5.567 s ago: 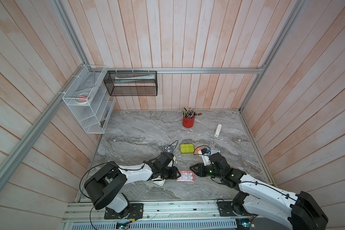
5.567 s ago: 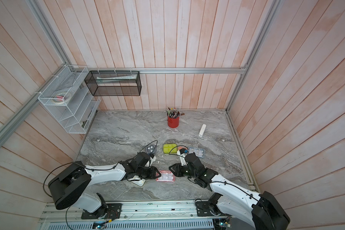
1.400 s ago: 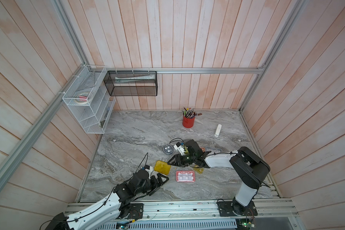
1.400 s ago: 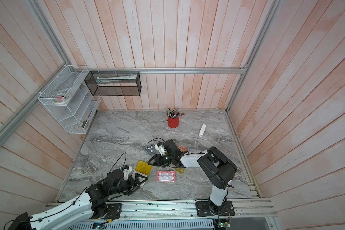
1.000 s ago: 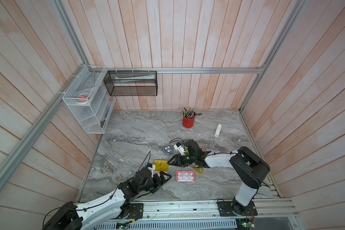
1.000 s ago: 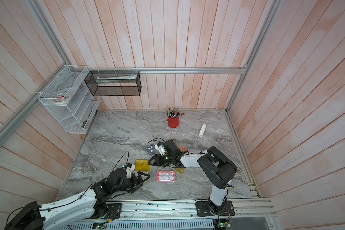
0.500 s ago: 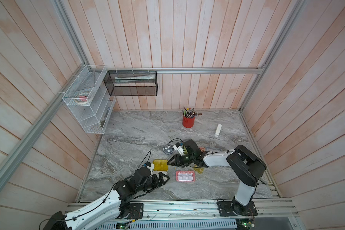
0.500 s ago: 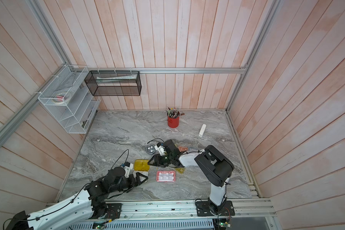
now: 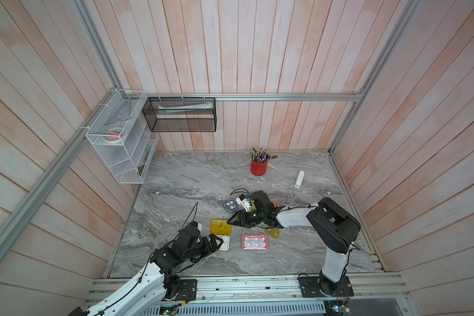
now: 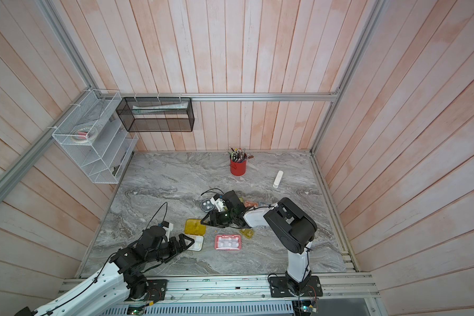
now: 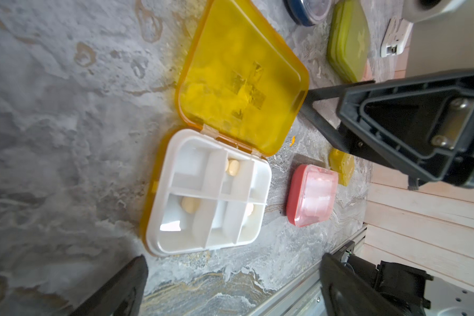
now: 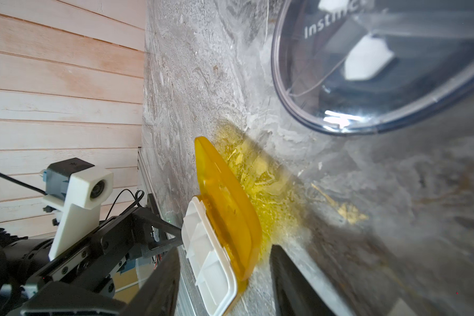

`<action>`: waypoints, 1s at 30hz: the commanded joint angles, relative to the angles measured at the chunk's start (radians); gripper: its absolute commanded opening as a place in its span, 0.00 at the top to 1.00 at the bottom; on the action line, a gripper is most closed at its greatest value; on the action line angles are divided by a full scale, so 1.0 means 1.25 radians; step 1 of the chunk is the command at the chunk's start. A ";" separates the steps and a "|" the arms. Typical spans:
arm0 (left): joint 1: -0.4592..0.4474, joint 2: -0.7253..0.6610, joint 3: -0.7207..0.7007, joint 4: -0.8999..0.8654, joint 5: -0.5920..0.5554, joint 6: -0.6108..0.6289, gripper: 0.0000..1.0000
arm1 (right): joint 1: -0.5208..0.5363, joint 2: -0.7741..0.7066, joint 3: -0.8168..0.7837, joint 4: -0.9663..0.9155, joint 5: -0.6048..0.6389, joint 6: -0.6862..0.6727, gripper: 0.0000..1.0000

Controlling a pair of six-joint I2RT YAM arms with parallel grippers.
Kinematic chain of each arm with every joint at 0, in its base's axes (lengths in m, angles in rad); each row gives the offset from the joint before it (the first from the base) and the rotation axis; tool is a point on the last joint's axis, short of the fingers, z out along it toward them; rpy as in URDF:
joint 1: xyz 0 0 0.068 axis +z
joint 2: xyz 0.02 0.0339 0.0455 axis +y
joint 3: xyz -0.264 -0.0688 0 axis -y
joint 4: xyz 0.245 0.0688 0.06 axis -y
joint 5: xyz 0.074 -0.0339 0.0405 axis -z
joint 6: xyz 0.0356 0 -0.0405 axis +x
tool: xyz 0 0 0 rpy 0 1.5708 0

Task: Close pillboxes
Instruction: Adjust the pillbox at the center of the board, then close the lid on the pillbox.

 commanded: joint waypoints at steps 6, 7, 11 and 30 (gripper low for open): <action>0.044 0.030 0.026 -0.003 0.028 0.063 0.00 | 0.006 0.025 0.022 0.023 -0.018 0.015 0.45; 0.048 0.029 0.024 0.000 0.026 0.064 0.00 | 0.005 0.025 0.022 0.023 -0.019 0.016 0.45; 0.070 0.027 0.023 0.026 0.028 0.078 0.00 | 0.007 0.030 0.023 0.025 -0.022 0.018 0.45; 0.093 0.119 0.003 0.210 0.138 0.058 0.00 | 0.008 0.038 0.030 0.038 -0.033 0.023 0.45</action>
